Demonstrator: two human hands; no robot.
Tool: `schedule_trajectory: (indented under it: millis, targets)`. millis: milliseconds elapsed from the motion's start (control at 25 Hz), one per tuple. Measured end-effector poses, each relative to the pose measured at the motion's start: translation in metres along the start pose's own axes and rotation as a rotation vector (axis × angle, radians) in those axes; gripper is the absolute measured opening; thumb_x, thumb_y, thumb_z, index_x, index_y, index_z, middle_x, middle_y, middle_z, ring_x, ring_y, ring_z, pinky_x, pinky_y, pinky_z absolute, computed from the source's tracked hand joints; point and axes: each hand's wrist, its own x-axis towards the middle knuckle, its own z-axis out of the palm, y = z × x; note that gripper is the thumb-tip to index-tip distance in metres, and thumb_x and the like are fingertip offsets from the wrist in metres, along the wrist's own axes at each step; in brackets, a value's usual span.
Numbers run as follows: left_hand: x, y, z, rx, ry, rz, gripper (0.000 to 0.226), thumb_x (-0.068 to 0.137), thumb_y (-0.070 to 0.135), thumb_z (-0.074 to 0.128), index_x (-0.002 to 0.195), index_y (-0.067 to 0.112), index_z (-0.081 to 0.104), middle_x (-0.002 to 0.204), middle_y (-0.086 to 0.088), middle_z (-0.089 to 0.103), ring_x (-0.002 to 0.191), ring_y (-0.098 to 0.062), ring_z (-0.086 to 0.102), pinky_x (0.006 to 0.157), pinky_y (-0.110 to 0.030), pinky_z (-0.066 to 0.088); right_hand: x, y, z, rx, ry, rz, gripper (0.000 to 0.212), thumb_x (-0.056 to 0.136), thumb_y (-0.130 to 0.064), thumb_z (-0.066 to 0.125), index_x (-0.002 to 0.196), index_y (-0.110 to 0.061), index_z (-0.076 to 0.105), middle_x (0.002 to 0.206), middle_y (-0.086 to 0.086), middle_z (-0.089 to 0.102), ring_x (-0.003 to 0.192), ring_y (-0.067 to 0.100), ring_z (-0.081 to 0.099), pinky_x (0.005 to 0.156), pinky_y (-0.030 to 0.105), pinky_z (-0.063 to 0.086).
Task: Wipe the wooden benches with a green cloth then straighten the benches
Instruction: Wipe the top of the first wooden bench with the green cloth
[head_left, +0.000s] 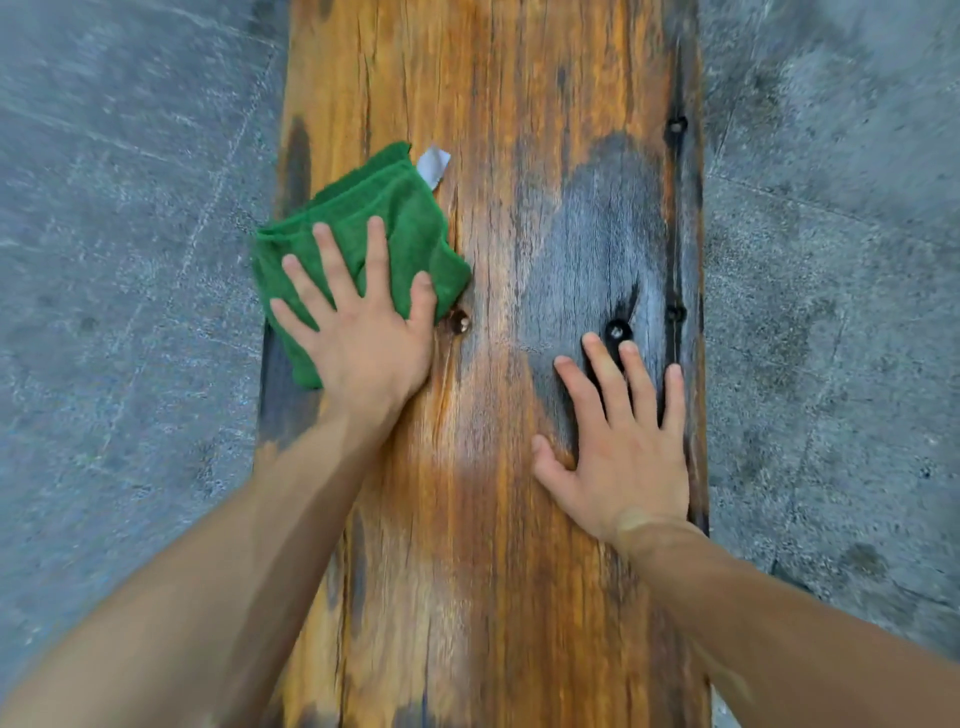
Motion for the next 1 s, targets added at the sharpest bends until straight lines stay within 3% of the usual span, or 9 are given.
schedule_trajectory:
  millis: [240,400,640,840,1000]
  targets:
    - [-0.011,0.003,-0.001,0.027,-0.068,0.013,0.071,0.093,0.071,0.015,0.158,0.046,0.001,0.17,-0.005,-0.008,0.152,-0.045,-0.004,0.115,-0.073,0.002,-0.004,0.0,-0.003,0.059,-0.005,-0.011,0.076,0.082,-0.058,0.046,0.15,-0.024,0.039,0.163,0.003,0.026,0.15,0.033,0.021,0.118,0.065,0.011]
    - [-0.005,0.002,-0.003,0.031,-0.097,0.005,0.073,0.09,0.074,0.011,0.157,0.047,-0.002,0.169,-0.004,-0.01,0.152,-0.044,-0.006,0.115,-0.074,0.003,0.029,0.01,-0.02,0.203,0.077,-0.021,0.059,0.08,-0.048,0.055,0.133,-0.023,0.052,0.148,0.005,0.045,0.132,0.033,0.043,0.116,0.06,0.02]
    - [-0.008,0.005,-0.005,0.054,-0.115,-0.037,0.075,0.089,0.073,0.016,0.158,0.045,0.004,0.17,-0.003,-0.008,0.153,-0.042,-0.005,0.115,-0.074,0.004,0.188,0.066,-0.045,0.211,0.04,0.13,0.063,0.089,-0.053,0.046,0.145,-0.024,0.036,0.158,0.006,0.027,0.146,0.031,0.02,0.118,0.063,0.009]
    - [0.023,0.022,-0.011,0.005,-0.146,-0.198,0.075,0.087,0.075,0.019,0.156,0.051,0.003,0.169,0.002,-0.01,0.153,-0.039,-0.008,0.115,-0.072,-0.001,0.192,0.078,-0.037,0.257,0.043,0.086,0.062,0.092,-0.055,0.044,0.145,-0.024,0.035,0.16,0.006,0.024,0.148,0.032,0.015,0.113,0.057,0.026]
    - [0.116,0.069,-0.017,-0.069,-0.042,-0.361,0.065,0.096,0.069,0.024,0.156,0.053,0.004,0.17,0.002,-0.008,0.153,-0.041,-0.01,0.114,-0.074,-0.005,0.194,0.075,-0.036,0.277,0.038,0.083,0.063,0.09,-0.055,0.047,0.143,-0.022,0.039,0.158,0.008,0.028,0.147,0.033,0.017,0.11,0.057,0.031]
